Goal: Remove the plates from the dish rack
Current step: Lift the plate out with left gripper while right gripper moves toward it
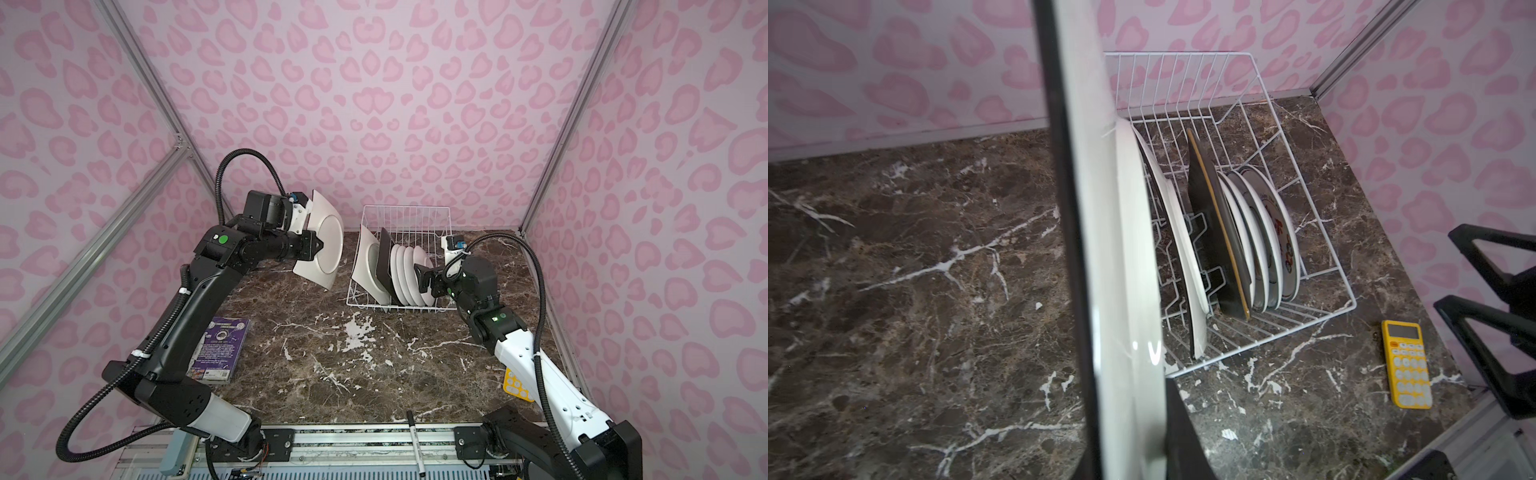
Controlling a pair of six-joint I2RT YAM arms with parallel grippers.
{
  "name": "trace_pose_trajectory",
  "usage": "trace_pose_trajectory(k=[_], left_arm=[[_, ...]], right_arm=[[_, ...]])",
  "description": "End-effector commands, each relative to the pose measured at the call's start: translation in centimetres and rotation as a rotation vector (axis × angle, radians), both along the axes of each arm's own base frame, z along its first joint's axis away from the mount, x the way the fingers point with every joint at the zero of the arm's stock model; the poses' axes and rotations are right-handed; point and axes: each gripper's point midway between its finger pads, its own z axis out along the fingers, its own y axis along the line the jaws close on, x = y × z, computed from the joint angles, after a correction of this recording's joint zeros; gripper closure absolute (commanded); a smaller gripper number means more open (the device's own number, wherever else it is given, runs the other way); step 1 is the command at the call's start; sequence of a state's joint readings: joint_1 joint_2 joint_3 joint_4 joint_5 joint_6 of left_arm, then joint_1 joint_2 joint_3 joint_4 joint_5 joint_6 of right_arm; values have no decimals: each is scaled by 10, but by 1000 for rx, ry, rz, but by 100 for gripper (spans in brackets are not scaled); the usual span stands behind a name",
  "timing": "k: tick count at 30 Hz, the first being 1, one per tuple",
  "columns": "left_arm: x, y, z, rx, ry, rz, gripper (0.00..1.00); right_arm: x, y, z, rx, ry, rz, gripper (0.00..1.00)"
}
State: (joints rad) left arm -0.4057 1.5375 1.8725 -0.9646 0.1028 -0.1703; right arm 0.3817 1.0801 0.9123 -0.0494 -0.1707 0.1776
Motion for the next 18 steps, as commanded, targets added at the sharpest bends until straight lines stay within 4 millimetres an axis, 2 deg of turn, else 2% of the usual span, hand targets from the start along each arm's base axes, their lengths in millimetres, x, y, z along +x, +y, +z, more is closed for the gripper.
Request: trace_pose_trajectory(k=[1,5,8,10,16,18], left_arm=[[12,10,43,80,-257,-26,96],[10,15,58,127,-415,-54,96],[1,13,75,115,-526,-92,96],[-6,9,80,114,-584,-133,96],[-20,5,76,206,-769,-240,96],[-22,4,65,250,-812,-270,96]], right_arm=[[-2,6,9,25,1,23,0],[1,6,19,45,26,5,0],[6,-2,23,26,100,-57,0],[7,2,29,37,119,-42,0],[9,16,54,168,151,16,0],[11,18,62,211,176,39,0]])
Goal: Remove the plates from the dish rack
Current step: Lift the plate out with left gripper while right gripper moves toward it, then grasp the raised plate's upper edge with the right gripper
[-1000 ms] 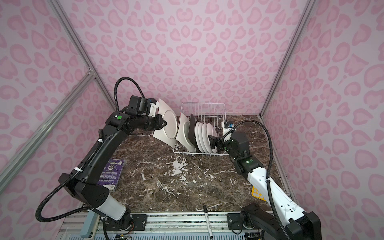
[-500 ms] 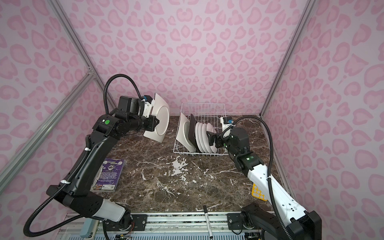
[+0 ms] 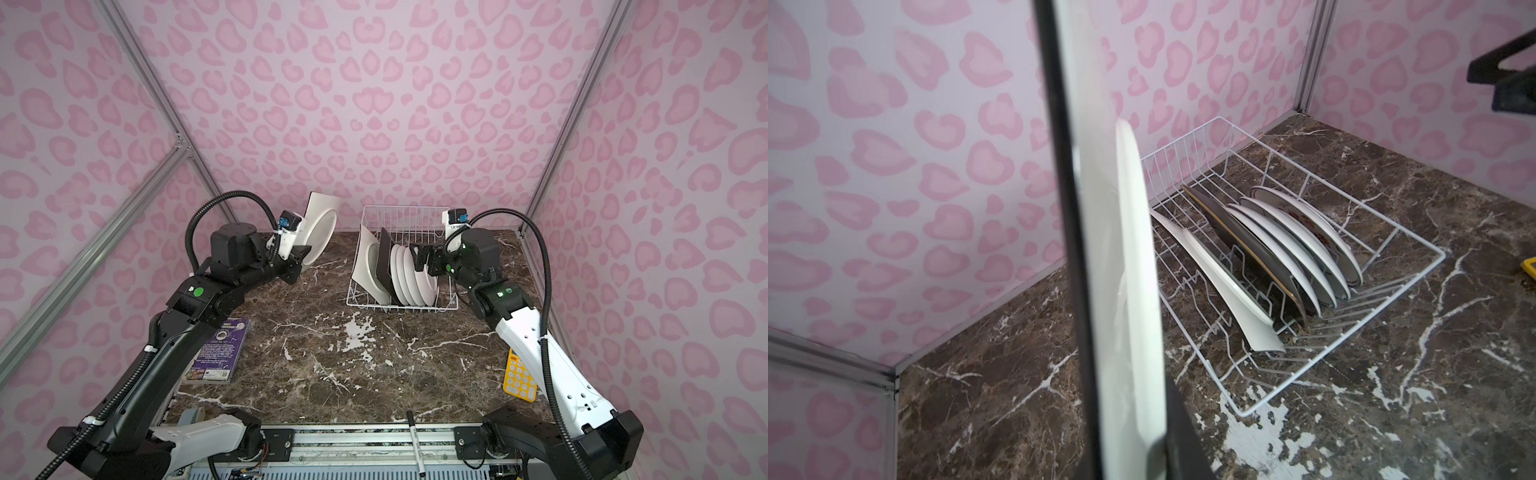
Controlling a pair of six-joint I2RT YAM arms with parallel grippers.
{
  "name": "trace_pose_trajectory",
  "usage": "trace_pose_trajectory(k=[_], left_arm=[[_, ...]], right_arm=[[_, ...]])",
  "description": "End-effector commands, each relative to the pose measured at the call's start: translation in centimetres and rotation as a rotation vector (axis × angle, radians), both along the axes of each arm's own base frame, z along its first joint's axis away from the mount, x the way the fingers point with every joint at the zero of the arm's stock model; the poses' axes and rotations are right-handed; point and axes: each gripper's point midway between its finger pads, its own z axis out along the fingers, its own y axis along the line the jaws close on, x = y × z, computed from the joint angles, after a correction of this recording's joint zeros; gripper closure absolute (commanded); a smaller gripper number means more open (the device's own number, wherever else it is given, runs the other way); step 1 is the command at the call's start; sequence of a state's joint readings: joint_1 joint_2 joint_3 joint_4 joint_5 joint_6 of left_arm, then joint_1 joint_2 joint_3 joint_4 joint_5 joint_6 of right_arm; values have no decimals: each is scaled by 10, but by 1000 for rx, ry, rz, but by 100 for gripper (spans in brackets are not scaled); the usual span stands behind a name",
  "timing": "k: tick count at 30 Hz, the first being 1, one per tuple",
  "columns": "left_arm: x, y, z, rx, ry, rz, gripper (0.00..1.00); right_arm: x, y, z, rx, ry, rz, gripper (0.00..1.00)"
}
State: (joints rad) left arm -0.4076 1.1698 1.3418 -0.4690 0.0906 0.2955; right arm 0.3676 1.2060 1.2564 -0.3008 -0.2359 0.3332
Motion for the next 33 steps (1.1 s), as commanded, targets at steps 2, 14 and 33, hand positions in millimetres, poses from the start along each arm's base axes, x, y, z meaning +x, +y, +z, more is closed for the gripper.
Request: trace_pose_trajectory(k=[2,14,33], left_arm=[[7,-9,51,28,-360,-72,96],[-12,-33,28,335,-615,-211,96],[-13,-56,4,562,-845,-149,96]], right_arm=[[-1,9,7,119,87,59,0],[20,34,29,391,176,134,5],[24,88,5,426,297,218,16]])
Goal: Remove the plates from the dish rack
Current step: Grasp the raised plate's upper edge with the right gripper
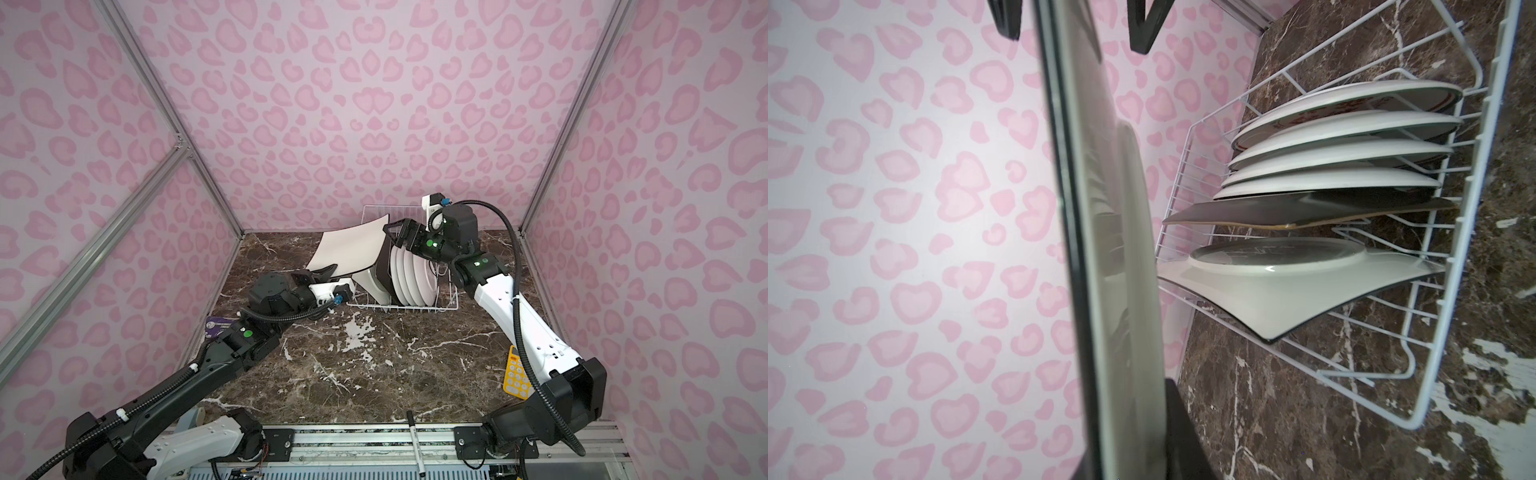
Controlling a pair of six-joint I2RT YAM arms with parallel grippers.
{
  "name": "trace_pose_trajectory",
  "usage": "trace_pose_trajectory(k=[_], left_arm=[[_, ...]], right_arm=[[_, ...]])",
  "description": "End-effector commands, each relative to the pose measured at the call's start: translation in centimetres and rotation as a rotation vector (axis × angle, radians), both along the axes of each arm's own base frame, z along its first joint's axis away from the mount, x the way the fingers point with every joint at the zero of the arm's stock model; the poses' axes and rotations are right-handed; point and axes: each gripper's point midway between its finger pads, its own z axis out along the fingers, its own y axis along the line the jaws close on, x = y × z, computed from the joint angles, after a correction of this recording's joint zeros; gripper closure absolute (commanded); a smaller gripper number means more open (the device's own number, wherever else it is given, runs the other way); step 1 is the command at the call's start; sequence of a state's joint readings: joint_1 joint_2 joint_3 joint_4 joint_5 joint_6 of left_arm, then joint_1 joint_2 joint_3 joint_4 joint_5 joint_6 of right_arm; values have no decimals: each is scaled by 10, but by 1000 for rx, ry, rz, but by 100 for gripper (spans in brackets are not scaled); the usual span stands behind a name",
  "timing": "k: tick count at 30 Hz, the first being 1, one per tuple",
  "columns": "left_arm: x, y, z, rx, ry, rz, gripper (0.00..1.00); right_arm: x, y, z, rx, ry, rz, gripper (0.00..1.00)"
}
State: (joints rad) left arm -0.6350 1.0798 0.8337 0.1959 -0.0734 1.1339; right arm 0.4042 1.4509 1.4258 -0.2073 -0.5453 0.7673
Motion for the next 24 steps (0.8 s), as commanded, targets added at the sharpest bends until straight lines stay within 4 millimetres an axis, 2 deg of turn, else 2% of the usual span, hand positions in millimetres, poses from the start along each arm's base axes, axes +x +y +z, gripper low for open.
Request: trace_pose_trajectory(k=[1,9,13,16,22,24], left_arm=[[3,2,57,-104,-221,28,96],[8,-4,36,39,-285,43,96],[8,-5,41,16,-305,42,96],[8,-5,44,3,-325,45,96],[7,-6,44,2,-340,42,96],[8,-7,42,5,-340,42,96]], right_arm=[[1,8,-2,15,16,25,18],[3,20,-26,-1,84,29,31],[4,26,-34,-4,106,41,35],[6,29,-41,-9,130,44,43],[6,38,-48,9,151,62,43],[6,42,-50,11,153,69,46]])
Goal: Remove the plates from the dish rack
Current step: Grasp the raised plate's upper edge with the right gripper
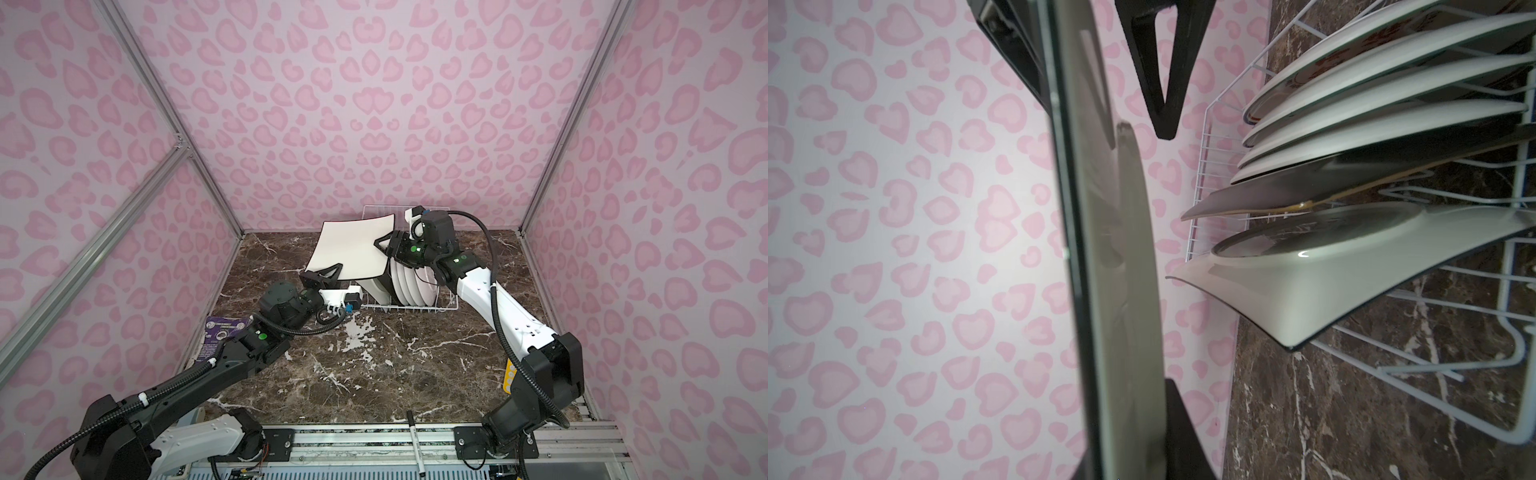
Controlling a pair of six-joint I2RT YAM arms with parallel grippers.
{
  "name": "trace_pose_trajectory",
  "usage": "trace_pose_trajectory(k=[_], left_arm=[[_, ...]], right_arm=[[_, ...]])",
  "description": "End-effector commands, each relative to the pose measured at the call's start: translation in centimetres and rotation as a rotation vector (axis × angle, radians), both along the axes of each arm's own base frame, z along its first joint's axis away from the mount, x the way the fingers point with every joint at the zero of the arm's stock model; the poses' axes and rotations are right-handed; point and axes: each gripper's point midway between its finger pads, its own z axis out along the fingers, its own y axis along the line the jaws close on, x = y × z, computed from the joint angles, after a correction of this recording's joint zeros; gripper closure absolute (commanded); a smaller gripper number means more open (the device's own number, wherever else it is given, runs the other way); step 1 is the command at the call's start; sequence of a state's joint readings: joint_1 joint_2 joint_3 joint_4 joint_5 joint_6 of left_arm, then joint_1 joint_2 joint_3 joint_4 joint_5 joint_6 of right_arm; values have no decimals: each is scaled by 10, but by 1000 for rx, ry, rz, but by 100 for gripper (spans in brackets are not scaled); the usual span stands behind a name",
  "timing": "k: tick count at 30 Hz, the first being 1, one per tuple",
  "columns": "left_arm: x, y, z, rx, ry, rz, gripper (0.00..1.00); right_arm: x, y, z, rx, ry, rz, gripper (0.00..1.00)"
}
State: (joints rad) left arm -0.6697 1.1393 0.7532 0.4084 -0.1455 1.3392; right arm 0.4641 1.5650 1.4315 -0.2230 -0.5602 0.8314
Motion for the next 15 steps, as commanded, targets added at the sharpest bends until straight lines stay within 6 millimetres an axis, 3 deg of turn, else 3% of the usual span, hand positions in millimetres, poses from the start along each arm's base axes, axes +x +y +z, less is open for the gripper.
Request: trace_pose_trajectory(k=[1,6,15], left_arm=[[-2,2,52,-130,-180,-1,97],[-3,-2,47,-90,-193,-18,96],[-2,-2,49,-135,-172,-17,97]], right_arm=[[2,8,0,25,-4,17,49],[2,14,-1,54,23,43,60],[-3,20,-1,68,31,72,58]])
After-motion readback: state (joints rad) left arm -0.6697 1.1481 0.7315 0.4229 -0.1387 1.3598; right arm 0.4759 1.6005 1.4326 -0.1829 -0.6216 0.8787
